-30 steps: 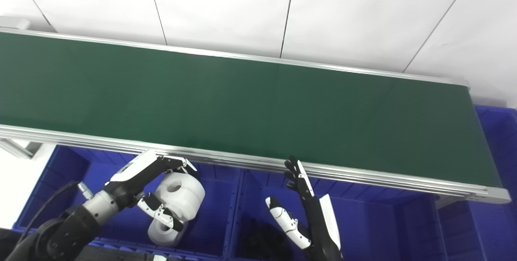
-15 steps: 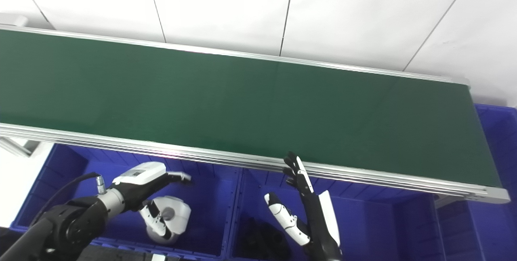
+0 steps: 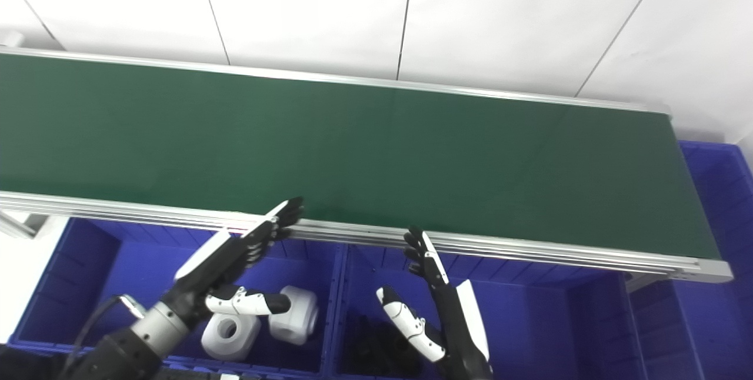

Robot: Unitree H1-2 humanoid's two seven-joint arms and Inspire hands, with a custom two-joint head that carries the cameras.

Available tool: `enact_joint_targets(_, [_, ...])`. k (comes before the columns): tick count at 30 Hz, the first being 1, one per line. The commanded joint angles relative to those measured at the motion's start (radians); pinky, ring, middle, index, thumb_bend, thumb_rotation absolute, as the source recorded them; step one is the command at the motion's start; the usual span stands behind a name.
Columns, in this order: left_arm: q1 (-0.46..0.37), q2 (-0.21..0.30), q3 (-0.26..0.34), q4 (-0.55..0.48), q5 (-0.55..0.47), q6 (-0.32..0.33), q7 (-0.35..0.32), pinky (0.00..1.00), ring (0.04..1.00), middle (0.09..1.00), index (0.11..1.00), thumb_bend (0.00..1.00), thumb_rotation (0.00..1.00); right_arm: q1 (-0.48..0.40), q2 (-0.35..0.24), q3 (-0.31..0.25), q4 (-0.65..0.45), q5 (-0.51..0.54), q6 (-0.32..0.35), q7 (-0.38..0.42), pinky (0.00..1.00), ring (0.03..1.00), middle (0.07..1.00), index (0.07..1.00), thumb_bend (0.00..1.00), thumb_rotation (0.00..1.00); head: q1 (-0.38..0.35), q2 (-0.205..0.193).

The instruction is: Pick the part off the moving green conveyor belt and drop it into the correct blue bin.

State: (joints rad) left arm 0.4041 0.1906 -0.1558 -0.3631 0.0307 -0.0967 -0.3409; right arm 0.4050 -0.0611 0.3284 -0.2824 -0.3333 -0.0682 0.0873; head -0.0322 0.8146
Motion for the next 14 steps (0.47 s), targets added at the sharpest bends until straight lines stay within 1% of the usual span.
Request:
enact_joint_targets(1, [0.007, -0.003, 0.001, 0.024, -0.049, -0.092, 0.015, 0.95, 1.000, 1.000, 1.000, 0.70, 0.59, 0.015, -0.002, 0.005, -0.040, 0.002, -0.032, -0.005, 0.84, 0.902, 0.934, 0.972, 0.64, 0.77, -0.012, -0.004])
enact_joint_targets(2, [0.012, -0.006, 0.003, 0.039, -0.063, -0.112, 0.016, 0.97, 1.000, 1.000, 1.000, 0.69, 0.58, 0.018, -0.003, 0.007, -0.039, 0.002, -0.036, -0.007, 0.84, 0.902, 0.936, 0.973, 0.64, 0.77, -0.015, -0.006])
enact_joint_targets(4, [0.022, -0.010, 0.008, 0.057, -0.077, -0.138, 0.021, 0.97, 1.000, 1.000, 1.000, 0.68, 0.59, 0.024, -0.005, 0.010, -0.037, -0.003, -0.042, -0.011, 0.84, 0.900, 0.937, 0.971, 0.64, 0.77, -0.027, -0.011])
enact_joint_targets(10, [0.039, -0.004, 0.015, 0.089, -0.107, -0.164, 0.022, 0.97, 0.996, 1.000, 1.000, 0.66, 0.57, 0.036, -0.006, 0.022, -0.034, -0.021, -0.034, -0.015, 0.85, 0.903, 0.939, 0.973, 0.65, 0.76, -0.047, -0.023])
enact_joint_targets(14, [0.043, 0.002, 0.022, 0.107, -0.093, -0.178, 0.028, 0.95, 0.991, 1.000, 1.000, 0.66, 0.57, 0.039, 0.005, 0.028, -0.030, -0.032, -0.029, -0.024, 0.84, 0.901, 0.936, 0.970, 0.64, 0.74, -0.054, -0.025])
